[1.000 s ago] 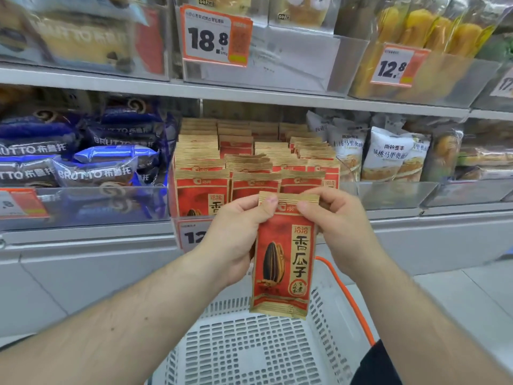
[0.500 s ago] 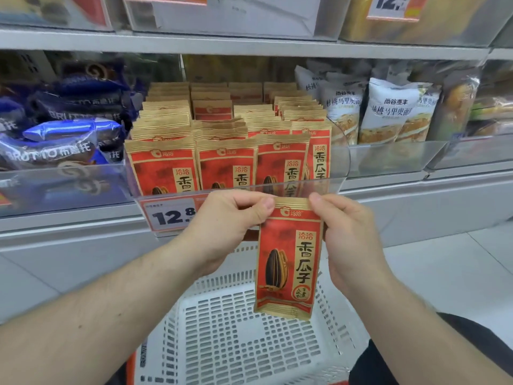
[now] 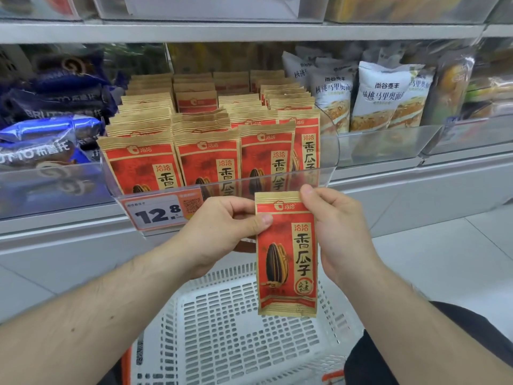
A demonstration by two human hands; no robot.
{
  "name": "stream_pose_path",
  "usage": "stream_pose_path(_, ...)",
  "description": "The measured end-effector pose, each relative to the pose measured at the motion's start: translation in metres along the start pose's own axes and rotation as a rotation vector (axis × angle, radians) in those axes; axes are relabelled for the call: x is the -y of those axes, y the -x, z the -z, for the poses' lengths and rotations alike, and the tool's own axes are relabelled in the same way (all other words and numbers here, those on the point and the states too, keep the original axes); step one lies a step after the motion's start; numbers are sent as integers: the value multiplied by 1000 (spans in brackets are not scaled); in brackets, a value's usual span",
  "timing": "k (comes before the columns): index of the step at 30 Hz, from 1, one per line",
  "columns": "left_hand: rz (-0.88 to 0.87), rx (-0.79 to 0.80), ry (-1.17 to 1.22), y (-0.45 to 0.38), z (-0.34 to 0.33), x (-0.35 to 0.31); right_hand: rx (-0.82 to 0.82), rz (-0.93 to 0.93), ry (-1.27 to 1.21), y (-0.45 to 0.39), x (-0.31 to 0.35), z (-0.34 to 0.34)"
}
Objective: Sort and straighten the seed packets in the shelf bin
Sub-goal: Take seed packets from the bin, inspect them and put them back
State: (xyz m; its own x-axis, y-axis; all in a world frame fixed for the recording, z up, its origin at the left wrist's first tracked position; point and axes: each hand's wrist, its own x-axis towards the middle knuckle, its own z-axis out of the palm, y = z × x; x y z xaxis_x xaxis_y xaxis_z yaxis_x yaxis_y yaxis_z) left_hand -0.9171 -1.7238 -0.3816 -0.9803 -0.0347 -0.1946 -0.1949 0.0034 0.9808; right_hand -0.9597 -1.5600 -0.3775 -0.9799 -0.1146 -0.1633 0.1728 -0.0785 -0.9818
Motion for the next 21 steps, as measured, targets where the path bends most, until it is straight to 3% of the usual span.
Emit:
stream_pose_path(13, 79, -115, 143, -4, 0, -6, 276, -2, 326, 1, 0, 19)
stream_pose_path(21, 167, 139, -10, 3, 6, -3, 226, -19, 275, -2, -1, 21)
